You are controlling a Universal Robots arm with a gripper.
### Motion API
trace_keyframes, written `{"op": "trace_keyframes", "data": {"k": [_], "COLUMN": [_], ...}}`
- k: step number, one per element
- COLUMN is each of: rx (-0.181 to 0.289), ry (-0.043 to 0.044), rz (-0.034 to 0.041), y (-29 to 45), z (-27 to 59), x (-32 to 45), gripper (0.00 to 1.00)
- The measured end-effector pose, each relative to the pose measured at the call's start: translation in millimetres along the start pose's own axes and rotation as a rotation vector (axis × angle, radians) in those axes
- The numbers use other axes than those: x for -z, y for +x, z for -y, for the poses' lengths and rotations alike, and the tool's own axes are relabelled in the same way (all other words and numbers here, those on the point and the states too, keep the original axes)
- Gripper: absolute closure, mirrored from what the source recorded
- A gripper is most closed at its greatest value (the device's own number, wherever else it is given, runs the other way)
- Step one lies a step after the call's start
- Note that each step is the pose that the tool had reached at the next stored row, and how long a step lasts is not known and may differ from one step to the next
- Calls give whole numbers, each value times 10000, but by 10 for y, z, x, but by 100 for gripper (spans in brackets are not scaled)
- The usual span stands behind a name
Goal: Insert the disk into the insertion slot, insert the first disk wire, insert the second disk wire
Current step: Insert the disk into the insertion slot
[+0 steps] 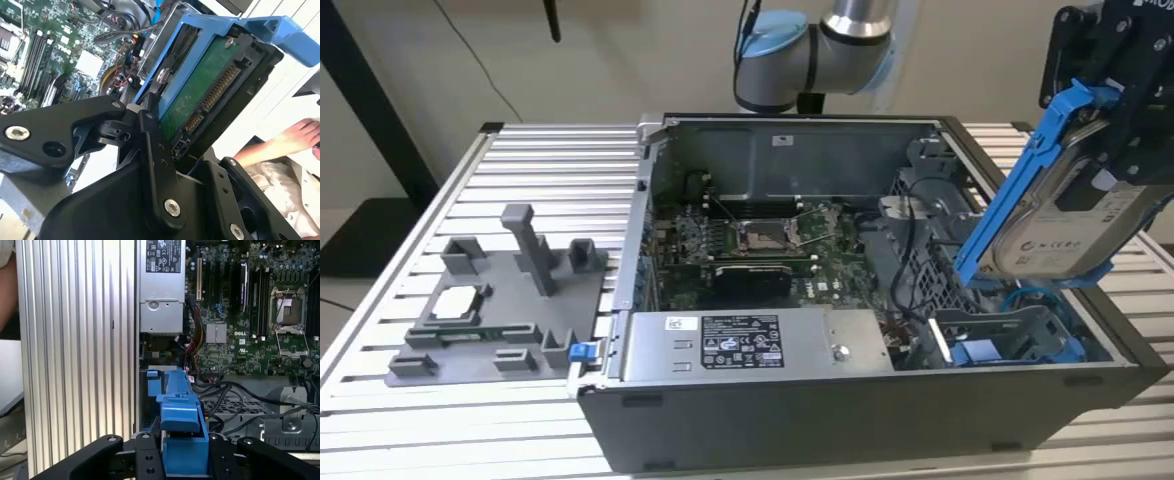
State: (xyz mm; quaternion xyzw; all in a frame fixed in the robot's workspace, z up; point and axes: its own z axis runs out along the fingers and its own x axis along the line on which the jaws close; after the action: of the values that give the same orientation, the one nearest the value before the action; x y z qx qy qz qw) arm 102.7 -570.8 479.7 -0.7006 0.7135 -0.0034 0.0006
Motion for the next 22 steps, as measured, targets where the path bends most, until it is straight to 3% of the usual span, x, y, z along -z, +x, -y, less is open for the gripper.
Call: {"op": "trace_keyframes", "data": {"k": [2,22], "rx": [0,0], "ry": [0,0], "rz": [9,10], "y": [0,-1], "z": [0,-1], "x": [-38,-144], "gripper": [100,100]}}
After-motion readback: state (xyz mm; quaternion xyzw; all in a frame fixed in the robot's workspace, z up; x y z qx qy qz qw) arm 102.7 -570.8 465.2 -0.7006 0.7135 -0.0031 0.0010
